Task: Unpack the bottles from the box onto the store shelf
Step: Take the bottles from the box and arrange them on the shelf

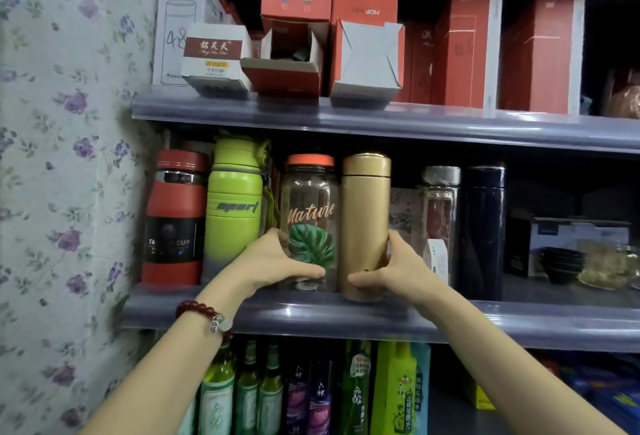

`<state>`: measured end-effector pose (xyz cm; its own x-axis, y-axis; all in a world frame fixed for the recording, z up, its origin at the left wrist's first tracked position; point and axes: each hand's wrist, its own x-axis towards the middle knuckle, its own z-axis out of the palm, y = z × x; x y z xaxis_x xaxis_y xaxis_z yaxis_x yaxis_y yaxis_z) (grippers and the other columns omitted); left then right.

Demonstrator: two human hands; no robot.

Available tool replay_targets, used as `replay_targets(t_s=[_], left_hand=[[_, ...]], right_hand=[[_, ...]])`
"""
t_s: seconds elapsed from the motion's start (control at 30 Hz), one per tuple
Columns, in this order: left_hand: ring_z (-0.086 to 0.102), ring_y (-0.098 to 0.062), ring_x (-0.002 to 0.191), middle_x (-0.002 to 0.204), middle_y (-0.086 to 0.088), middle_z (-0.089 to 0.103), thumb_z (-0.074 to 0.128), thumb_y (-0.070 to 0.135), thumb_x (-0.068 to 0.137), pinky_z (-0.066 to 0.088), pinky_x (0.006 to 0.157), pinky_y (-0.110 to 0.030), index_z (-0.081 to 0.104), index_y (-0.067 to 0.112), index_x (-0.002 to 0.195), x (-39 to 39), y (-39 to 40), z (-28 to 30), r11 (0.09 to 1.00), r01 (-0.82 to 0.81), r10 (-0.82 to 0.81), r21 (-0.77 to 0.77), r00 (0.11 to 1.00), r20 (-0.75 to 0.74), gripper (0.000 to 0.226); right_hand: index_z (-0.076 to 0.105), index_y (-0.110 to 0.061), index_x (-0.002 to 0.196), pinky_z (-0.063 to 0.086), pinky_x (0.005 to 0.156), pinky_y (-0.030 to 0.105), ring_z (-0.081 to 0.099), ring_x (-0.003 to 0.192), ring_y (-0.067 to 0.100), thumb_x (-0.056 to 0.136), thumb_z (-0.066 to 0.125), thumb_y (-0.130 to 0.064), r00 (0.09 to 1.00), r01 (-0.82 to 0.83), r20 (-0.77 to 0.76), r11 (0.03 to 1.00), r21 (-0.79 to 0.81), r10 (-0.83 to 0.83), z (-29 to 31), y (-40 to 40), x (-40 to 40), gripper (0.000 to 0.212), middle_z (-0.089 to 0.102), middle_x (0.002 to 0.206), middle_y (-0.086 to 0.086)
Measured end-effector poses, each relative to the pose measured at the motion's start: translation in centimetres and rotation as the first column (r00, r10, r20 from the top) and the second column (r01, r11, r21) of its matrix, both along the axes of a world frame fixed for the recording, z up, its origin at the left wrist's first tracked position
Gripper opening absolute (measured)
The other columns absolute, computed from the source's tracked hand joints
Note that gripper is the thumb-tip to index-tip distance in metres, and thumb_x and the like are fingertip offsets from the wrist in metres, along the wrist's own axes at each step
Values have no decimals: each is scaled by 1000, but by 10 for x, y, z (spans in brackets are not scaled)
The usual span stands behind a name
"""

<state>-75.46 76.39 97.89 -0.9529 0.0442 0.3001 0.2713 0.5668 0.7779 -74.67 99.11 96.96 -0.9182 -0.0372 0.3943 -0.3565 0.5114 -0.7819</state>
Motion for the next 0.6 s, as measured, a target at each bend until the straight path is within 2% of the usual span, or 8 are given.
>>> replay_targets(t_s=[0.1,0.2,0.33,0.37,0.47,0.5,0.6], left_hand=[[62,-10,102,109,8,66,91,52,36,48,89,-27,52,19,117,-3,0,2,1000,-10,10,-9,1000,24,95],[65,-11,103,112,6,69,90,60,19,51,96,-34,54,20,121,-8,0,0,999,28,-29,27,998,54,116],[62,-15,108,118,3,65,91,50,29,48,101,-37,47,17,131,-7,0,-3,997,14,-20,82,997,80,115],[63,-15,108,117,3,66,90,47,33,48,101,-35,49,17,129,-1,3,-1,997,11,-17,82,997,80,109],[65,-16,103,105,1,72,88,25,58,49,93,-29,66,18,106,10,6,-1,995,31,-39,90,995,89,53],[66,-17,102,101,1,73,87,22,61,49,91,-29,68,17,101,14,7,-1,997,25,-32,80,996,86,45],[65,-20,101,99,1,71,88,25,60,48,88,-29,64,12,106,32,8,-2,995,-47,42,91,998,54,54]], right_hand=[[44,-29,119,56,87,44,62,101,20,46,88,-40,1000,-12,11,999,-38,12,0,-1,3,86,63,112,-4],[42,-28,120,56,87,42,61,101,19,56,88,-33,1000,-7,4,999,-35,7,0,-3,8,79,61,112,-4],[39,-23,126,52,90,39,58,105,21,61,87,-32,999,29,-23,1000,10,-28,1,-7,14,81,59,118,-1],[39,-21,127,52,91,39,58,106,21,62,87,-32,999,35,-29,999,22,-34,2,-8,16,82,58,119,0],[35,-19,130,49,88,33,55,105,20,66,85,-33,1000,25,-17,998,51,-24,2,-8,21,83,56,121,0],[34,-18,132,47,87,31,54,106,20,67,84,-33,1000,14,-11,998,56,-13,1,-8,23,84,55,122,0],[34,-16,135,47,93,30,54,112,18,70,82,-35,1000,10,-29,997,79,-8,-2,-3,30,84,54,129,-1]])
